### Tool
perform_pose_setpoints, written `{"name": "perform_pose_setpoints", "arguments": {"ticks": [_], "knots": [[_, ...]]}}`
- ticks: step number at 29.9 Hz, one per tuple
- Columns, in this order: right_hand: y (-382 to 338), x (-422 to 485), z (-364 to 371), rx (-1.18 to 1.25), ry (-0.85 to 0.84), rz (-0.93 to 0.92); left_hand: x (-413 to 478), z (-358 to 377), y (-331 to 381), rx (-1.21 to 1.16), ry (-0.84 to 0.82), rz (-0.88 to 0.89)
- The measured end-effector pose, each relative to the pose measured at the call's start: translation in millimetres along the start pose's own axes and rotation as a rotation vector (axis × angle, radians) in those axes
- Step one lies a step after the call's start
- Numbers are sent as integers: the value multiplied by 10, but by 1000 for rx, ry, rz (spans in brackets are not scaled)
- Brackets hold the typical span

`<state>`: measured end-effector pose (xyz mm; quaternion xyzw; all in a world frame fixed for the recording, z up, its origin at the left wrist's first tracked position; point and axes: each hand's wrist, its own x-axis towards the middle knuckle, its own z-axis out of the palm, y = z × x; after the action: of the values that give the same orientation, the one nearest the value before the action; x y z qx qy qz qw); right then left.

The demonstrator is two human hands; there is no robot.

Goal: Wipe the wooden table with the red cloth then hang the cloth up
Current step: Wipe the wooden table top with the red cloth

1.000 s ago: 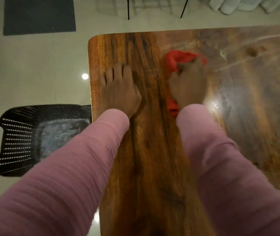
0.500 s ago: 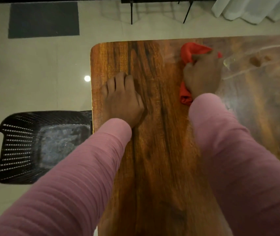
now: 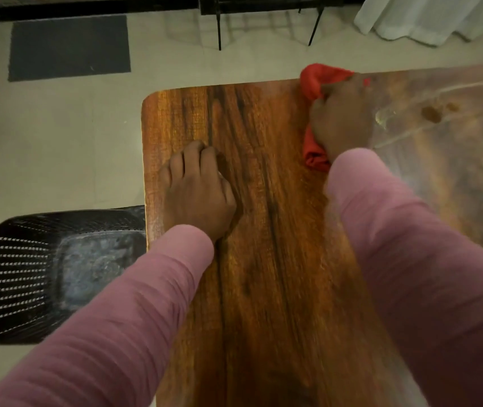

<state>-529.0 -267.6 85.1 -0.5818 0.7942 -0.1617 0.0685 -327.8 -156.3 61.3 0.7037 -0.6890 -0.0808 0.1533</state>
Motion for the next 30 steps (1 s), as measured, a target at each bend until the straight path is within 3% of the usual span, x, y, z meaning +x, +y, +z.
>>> {"name": "perform_pose_setpoints", "arguments": {"ticks": [4, 9, 12, 16, 19, 21, 24, 30], "knots": [[-187, 118, 68, 22, 31, 92, -1, 14, 3, 4, 1, -11], [-940, -264, 320, 78, -76, -232, 4, 42, 1, 31, -10, -18], [-1046, -360, 365, 34, -97, -383, 4, 35, -15, 26, -14, -6], [-570, -12, 214, 45, -49, -140, -5, 16, -7, 17, 10, 2], [-137, 279, 30, 108, -114, 135, 3, 8, 2, 3, 14, 0], [-32, 342, -50, 108, -149, 195, 16, 14, 9, 9, 18, -5], [-149, 231, 0, -26, -9, 29, 11, 27, 29, 19, 12, -9], [-393, -212, 116, 5, -108, -372, 4, -12, 36, 46, -22, -8]]}}
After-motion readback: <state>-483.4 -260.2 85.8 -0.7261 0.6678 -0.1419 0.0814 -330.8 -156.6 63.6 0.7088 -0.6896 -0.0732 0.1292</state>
